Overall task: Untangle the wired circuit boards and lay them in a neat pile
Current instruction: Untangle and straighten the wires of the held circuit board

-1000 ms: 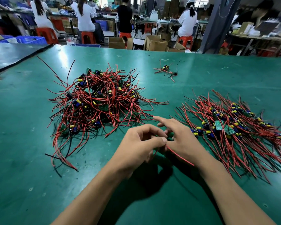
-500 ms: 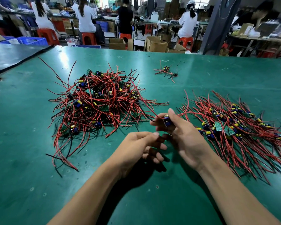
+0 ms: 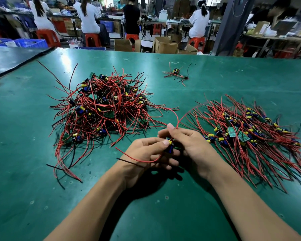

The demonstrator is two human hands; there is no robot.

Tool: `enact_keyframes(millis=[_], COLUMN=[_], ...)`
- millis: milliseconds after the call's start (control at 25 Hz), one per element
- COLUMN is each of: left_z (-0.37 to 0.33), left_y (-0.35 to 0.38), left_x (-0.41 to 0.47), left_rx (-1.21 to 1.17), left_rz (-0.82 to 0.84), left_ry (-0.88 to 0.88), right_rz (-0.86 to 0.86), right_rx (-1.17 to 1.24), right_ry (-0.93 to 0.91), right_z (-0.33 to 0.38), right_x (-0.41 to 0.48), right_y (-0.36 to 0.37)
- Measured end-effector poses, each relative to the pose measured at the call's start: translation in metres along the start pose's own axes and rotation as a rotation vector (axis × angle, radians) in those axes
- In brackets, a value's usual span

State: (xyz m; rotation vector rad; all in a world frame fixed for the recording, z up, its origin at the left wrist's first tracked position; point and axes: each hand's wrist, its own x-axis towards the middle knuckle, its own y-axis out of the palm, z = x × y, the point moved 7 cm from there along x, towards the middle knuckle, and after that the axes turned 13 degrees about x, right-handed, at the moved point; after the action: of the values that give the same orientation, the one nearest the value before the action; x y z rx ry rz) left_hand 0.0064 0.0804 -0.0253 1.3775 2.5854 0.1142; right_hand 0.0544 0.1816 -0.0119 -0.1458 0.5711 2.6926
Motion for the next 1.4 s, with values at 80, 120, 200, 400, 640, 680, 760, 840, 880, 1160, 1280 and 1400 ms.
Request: enact_keyframes(millis=[80,120,200,400,640,680,760,840,880,1160,1280,1400], left_z=[0.000,-0.001,-0.001,-0.002,-0.007,-0.006,-0.005,-0.004,-0.004,-0.007,-0.007,-0.008], left_y=[0.003,0.004,0.007,0.003,-0.007,-0.007,-0.008,-0.007,-0.006,-0.004,-0.004,-0.003], left_x=[-0.001,-0.002,-0.002,0.001,0.000,0.000,0.001,0.001,0.001,-0.001,-0.002,-0.001], left_rx=[0.011,0.005,0.018,0.312,0.218,0.150,0.080,0.069,0.069,0.133,0.169,0.210], left_rz=[0.041,0.061,0.080,-0.146,-0.280,-0.275,-0.265,-0.255,-0.253,-0.246,-0.241,-0.245], left_ry=[0.011,0.019,0.022,0.146,0.154,0.135,0.112,0.101,0.101,0.118,0.113,0.132], right_rz=[-0.054,-0.088,-0.141,-0.098,0.048,0.092,0.122,0.085,0.060,-0.004,0.098,0.041], right_rx=[0.075,0.104,0.111,0.119,0.089,0.074,0.085,0.142,0.162,0.123,0.131,0.114], right_ry=[-0.016,-0.035,-0.067,-0.032,0.010,0.021,0.031,0.042,0.050,0.050,0.091,0.045], right_z=[0.004,0.007,0.011,0.004,0.001,0.000,-0.002,-0.002,-0.001,-0.007,-0.009,-0.007], right_x=[0.001,0.002,0.003,0.004,0.001,-0.001,-0.003,-0.002,-0.002,-0.001,-0.002,0.001], right_y=[-0.007,-0.011,-0.018,-0.009,-0.001,0.002,0.005,0.002,0.001,0.000,0.008,0.004])
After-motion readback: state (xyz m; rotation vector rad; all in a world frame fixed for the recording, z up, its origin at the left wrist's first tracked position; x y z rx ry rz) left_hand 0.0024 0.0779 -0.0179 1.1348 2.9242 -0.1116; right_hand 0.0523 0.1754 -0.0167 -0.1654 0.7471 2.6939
